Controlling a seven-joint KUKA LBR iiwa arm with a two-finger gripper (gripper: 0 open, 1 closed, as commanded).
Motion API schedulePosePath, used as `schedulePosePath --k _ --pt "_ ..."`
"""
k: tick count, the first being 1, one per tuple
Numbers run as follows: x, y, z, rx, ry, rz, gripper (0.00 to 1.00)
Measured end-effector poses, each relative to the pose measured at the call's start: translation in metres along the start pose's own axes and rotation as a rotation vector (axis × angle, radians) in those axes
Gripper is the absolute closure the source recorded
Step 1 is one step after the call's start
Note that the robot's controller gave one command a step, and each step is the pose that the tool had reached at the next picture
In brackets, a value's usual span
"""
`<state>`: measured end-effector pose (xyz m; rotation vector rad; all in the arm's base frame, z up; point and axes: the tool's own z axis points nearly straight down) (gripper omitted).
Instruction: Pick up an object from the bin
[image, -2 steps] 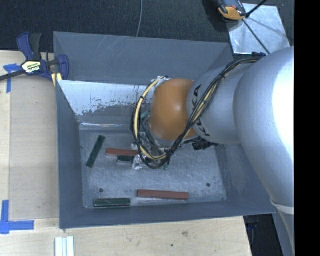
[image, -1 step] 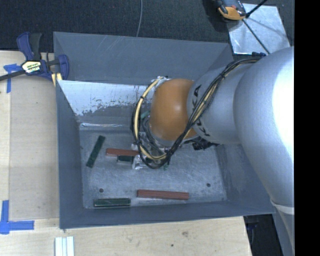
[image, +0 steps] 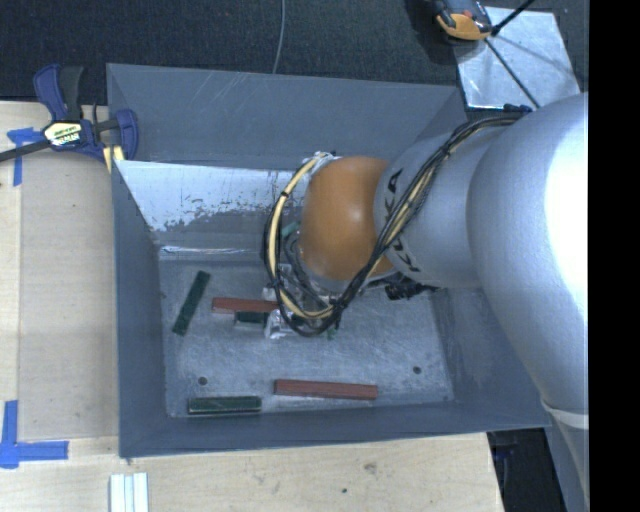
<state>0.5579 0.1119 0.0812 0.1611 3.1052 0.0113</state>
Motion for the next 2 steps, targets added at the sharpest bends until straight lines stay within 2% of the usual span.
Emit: schedulePosePath --k 2 --pt "0.005 -0.002 -0.017 0.008 0.030 0.000 1.00"
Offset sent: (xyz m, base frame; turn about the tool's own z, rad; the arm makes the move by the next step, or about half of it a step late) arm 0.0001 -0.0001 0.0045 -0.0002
